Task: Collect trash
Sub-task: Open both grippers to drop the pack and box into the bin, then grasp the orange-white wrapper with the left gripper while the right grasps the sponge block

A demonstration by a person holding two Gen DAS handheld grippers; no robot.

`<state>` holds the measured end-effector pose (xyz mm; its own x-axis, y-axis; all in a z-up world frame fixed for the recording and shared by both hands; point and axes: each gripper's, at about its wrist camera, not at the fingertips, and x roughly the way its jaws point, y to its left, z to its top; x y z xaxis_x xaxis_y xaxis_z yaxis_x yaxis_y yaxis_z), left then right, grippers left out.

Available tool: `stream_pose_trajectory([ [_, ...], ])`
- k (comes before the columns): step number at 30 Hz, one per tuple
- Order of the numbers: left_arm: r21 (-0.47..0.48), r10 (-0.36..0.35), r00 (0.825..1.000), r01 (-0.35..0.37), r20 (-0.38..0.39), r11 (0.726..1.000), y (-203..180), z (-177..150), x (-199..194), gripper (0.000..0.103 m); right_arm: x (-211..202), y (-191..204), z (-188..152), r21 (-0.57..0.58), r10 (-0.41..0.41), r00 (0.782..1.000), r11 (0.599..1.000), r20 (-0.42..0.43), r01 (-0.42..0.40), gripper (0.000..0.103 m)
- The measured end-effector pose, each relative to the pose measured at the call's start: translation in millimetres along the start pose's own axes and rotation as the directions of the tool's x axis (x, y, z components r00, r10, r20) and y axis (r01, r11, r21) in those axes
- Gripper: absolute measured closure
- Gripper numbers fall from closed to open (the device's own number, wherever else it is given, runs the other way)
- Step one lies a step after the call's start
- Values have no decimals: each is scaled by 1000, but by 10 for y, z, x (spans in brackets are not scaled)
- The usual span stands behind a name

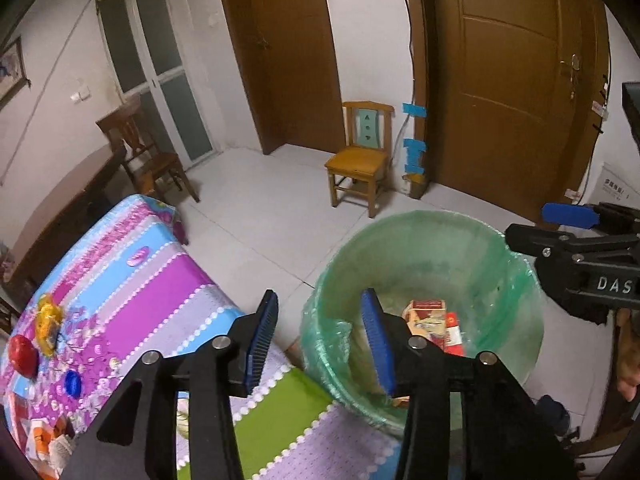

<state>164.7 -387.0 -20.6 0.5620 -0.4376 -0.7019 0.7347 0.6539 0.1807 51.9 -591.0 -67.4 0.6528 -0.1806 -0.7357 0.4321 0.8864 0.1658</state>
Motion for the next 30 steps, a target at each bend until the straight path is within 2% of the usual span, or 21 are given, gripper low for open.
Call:
stream_pose_trajectory([
  [5, -22, 29, 998, -28, 51, 999, 70, -185, -216, 45, -126, 121, -94, -25, -7, 999, 1000, 44, 8, 31],
  [12, -97, 95, 990, -85, 101, 992, 344, -606, -518, 40, -341, 498, -351, -61, 11, 984, 998, 180, 0, 31],
  [17, -159, 156, 979, -135, 132, 978, 626, -974, -808, 37, -488, 843, -546, -94, 24, 953, 996, 301, 5, 31],
  [21, -236, 206, 969, -170, 136, 957, 942, -1272, -1076, 36, -532, 1147, -677, -126, 97, 932, 990, 349, -56, 31],
  [25, -297, 276, 952, -228, 130, 927, 1267, -1589, -1352, 35, -503, 1471, -748, -185, 175, 926, 976, 334, -117, 31],
  [30, -416, 357, 929, -287, 100, 863, 1764, -2021, -1727, 35, -378, 2015, -840, -288, 299, 924, 930, 240, -227, 31],
])
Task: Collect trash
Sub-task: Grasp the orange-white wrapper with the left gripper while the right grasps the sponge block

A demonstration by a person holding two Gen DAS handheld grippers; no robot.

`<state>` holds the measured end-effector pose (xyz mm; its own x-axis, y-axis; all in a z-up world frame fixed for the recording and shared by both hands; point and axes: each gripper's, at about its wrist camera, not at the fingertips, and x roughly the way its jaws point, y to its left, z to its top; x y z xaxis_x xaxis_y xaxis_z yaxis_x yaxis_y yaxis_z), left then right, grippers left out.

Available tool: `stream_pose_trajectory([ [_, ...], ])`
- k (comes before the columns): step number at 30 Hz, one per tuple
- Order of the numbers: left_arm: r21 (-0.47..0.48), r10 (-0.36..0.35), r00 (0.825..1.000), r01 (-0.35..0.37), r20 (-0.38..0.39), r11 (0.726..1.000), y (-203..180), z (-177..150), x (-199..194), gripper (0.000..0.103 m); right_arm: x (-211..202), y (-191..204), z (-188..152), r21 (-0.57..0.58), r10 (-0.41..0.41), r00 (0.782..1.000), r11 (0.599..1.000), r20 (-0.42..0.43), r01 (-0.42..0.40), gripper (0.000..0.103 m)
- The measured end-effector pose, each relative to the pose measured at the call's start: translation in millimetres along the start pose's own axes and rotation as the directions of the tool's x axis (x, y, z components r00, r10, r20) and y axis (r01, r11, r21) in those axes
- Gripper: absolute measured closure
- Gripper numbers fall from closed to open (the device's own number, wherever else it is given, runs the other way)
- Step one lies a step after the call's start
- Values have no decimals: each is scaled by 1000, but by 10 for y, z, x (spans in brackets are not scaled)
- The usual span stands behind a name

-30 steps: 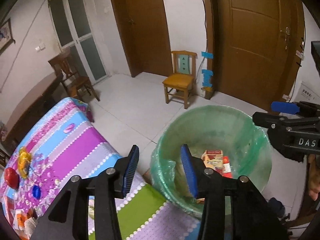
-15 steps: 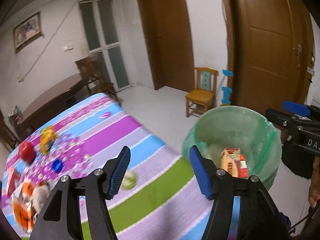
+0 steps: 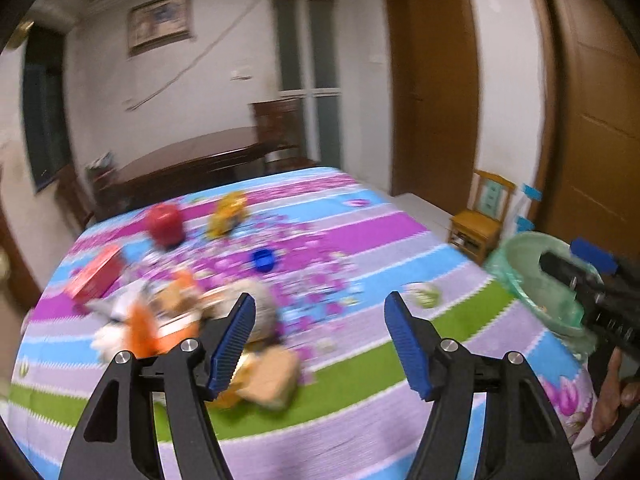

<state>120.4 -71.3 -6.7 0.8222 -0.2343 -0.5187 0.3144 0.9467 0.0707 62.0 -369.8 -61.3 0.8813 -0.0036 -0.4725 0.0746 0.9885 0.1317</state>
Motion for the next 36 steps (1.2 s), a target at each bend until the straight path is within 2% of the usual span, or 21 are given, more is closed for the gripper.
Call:
stream_pose_trajectory([
  [2, -48, 49, 999, -49, 2, 998, 343, -42, -109, 35, 77, 201, -19, -35, 50, 998, 998, -30, -51, 31],
  [5, -120, 97, 995, -96, -3, 988, 814, -66, -220, 35, 238, 547, -75, -125, 138, 985, 981, -105, -151, 31],
  [10, -220, 127, 991, -132, -36, 966, 1489, -95, -282, 35, 386, 977, -167, -211, 252, 947, 933, -201, -293, 19],
  [13, -232, 75, 996, -84, -50, 969, 1640, -134, -241, 35, 446, 1172, -193, -261, 281, 934, 906, -220, -334, 16],
  [15, -213, 44, 997, -57, -65, 975, 1609, -143, -140, 35, 517, 1285, -171, -289, 295, 929, 890, -224, -353, 14],
  [22, -148, 70, 986, -93, -152, 985, 1367, -173, 321, 36, 896, 1595, -188, -313, 344, 863, 828, -370, -465, 13],
  [23, -148, 64, 986, -87, -155, 985, 1365, -173, 355, 38, 959, 1647, -205, -321, 344, 853, 818, -392, -477, 13],
  [25, -152, 55, 984, -81, -171, 985, 1365, -181, 429, 53, 1037, 1697, -234, -329, 340, 839, 806, -424, -492, 13],
  [26, -151, 47, 984, -73, -171, 986, 1367, -184, 442, 57, 1081, 1736, -233, -329, 337, 834, 804, -436, -496, 13],
  [28, -154, 17, 982, -47, -190, 987, 1369, -200, 507, 81, 1116, 1790, -234, -329, 346, 823, 793, -450, -513, 17],
  [29, -159, 5, 980, -37, -198, 987, 1379, -208, 532, 87, 1136, 1811, -240, -330, 343, 819, 790, -459, -516, 25],
  [30, -166, 8, 980, -42, -200, 985, 1401, -230, 534, 92, 1166, 1830, -261, -322, 343, 806, 786, -482, -527, 36],
  [31, -171, 8, 981, -43, -196, 984, 1419, -236, 529, 93, 1173, 1832, -273, -315, 344, 798, 785, -495, -534, 44],
  [32, -190, -7, 982, -30, -190, 981, 1454, -247, 492, 93, 1154, 1830, -271, -317, 342, 803, 788, -488, -528, 50],
  [34, -215, -30, 985, -8, -171, 977, 1500, -247, 407, 93, 1104, 1791, -283, -301, 360, 797, 787, -485, -539, 52],
  [36, -216, -16, 989, -16, -146, 976, 1531, -249, 269, 93, 1038, 1748, -308, -301, 355, 804, 793, -478, -530, 53],
])
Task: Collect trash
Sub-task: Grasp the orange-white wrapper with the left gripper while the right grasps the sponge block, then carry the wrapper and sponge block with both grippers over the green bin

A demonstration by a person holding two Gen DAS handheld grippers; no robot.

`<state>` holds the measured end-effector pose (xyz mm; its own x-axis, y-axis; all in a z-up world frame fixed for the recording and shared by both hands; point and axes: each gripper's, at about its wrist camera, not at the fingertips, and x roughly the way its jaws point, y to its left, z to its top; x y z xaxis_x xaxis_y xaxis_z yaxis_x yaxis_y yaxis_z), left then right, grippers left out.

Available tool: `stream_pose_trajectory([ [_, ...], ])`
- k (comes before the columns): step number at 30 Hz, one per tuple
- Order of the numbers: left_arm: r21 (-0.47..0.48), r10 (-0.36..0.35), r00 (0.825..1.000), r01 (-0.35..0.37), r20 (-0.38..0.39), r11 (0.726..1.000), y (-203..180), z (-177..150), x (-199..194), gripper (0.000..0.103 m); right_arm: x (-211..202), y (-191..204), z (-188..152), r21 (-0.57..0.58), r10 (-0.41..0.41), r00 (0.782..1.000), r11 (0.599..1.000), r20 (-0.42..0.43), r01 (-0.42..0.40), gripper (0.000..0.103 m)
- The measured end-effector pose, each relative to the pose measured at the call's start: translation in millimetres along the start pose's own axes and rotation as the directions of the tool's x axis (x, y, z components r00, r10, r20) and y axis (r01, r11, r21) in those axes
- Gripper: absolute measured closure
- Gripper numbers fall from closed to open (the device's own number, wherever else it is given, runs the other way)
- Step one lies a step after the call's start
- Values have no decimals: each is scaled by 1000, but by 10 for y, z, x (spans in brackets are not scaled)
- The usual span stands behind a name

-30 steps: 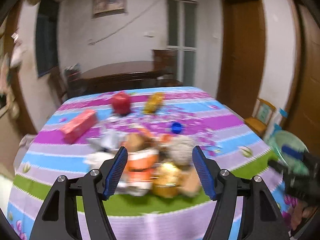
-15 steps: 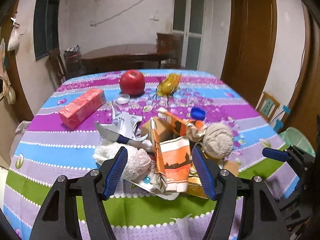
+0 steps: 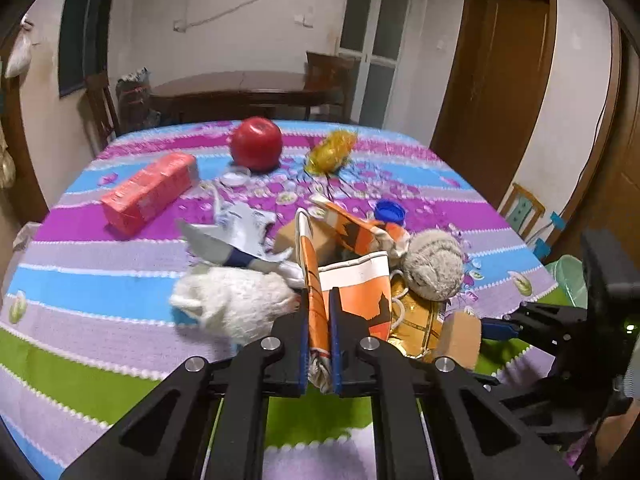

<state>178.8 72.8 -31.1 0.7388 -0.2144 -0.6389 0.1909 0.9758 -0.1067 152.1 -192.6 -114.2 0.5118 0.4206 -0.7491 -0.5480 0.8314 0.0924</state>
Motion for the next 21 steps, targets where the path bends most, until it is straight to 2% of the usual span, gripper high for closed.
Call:
stream_pose_trajectory([
  [10, 27, 77, 992, -80, 98, 996, 35, -127, -673, 93, -400, 134, -266, 17, 20, 998, 1000, 57, -21, 54],
  [13, 38, 74, 991, -79, 111, 996, -21, -164, -799, 93, -542, 153, -332, 36, 21, 996, 999, 84, -24, 54],
  [18, 84, 63, 989, -75, 130, 994, -261, -197, -908, 93, -799, 139, -441, 80, -15, 989, 997, 148, 4, 55],
  [21, 110, 49, 990, -64, 131, 992, -422, -207, -911, 93, -952, 76, -506, 124, -70, 980, 991, 186, 47, 55],
])
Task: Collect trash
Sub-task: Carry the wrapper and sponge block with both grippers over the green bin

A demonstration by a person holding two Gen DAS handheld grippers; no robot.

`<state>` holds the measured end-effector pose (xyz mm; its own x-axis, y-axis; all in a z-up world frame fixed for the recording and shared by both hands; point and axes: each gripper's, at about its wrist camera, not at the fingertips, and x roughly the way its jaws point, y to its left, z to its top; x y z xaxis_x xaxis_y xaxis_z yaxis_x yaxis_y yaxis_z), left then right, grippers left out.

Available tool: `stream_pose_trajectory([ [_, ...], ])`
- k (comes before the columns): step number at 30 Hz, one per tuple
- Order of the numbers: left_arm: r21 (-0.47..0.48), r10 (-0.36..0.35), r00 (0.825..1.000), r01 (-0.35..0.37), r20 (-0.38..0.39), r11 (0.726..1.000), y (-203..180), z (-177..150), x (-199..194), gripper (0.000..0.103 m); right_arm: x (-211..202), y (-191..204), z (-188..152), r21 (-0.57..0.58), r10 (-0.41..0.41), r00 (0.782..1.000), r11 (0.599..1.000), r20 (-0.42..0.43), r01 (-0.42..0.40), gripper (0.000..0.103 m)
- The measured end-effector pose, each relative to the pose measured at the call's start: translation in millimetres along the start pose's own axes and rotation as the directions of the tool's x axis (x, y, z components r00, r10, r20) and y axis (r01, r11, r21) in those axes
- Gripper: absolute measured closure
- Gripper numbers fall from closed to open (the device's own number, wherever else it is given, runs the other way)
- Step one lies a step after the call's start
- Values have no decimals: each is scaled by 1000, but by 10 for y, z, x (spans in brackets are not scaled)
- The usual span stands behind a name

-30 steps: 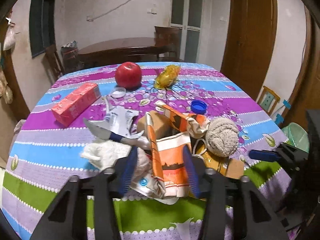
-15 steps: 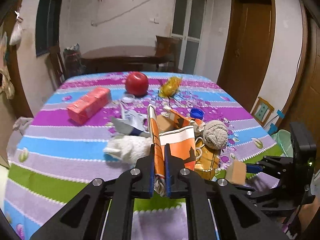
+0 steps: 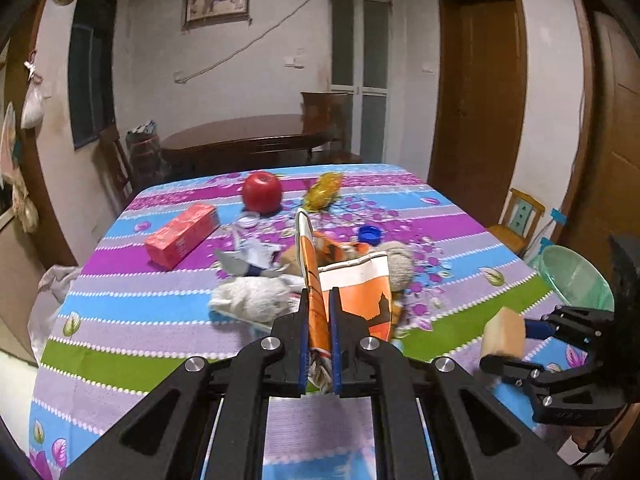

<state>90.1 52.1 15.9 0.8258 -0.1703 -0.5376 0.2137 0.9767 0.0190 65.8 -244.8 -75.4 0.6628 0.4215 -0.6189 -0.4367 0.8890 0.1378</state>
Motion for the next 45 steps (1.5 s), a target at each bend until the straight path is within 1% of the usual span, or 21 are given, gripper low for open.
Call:
stream_pose_trajectory([
  [3, 11, -6, 1000, 6, -10, 1000, -150, 16, 45, 93, -129, -88, -14, 38, -58, 998, 998, 34, 57, 55],
  [7, 35, 26, 1000, -26, -3, 999, -319, 37, 102, 93, -278, -197, 0, 79, -140, 987, 988, 84, 133, 55],
  [10, 61, 42, 999, -43, 6, 997, -451, 47, 127, 93, -408, -261, 16, 118, -167, 977, 981, 130, 152, 55],
  [14, 88, 53, 999, -53, 10, 995, -577, 39, 162, 93, -594, -302, 55, 143, -219, 956, 971, 195, 194, 55],
  [17, 102, 43, 999, -44, 5, 994, -650, 55, 199, 93, -712, -337, 83, 144, -251, 941, 964, 228, 222, 55],
  [23, 144, 20, 999, -24, 29, 989, -927, 185, 244, 93, -928, -500, 77, 165, -315, 913, 946, 260, 280, 55],
  [26, 171, -9, 999, 2, 39, 985, -1114, 284, 281, 93, -1074, -653, 66, 189, -369, 890, 926, 267, 327, 55],
  [27, 182, -25, 999, 17, 42, 983, -1201, 328, 294, 93, -1115, -697, 64, 195, -380, 885, 921, 268, 337, 55],
  [29, 202, -58, 997, 48, 45, 978, -1381, 416, 333, 93, -1221, -796, 48, 208, -418, 867, 905, 271, 371, 55],
  [32, 227, -99, 994, 87, 43, 970, -1633, 509, 411, 93, -1398, -989, 17, 239, -479, 837, 874, 265, 424, 55],
  [36, 267, -165, 986, 153, 24, 951, -2105, 626, 558, 93, -1602, -1315, -60, 277, -559, 795, 823, 235, 496, 55],
  [38, 288, -186, 982, 172, 21, 942, -2320, 669, 619, 93, -1652, -1457, -99, 293, -585, 783, 802, 211, 520, 55],
  [42, 341, -233, 972, 216, 9, 915, -2814, 736, 765, 93, -1702, -1818, -198, 321, -634, 761, 756, 139, 571, 55],
  [45, 377, -263, 965, 249, -17, 892, -3183, 759, 908, 93, -1728, -2039, -256, 334, -651, 753, 733, 93, 593, 55],
])
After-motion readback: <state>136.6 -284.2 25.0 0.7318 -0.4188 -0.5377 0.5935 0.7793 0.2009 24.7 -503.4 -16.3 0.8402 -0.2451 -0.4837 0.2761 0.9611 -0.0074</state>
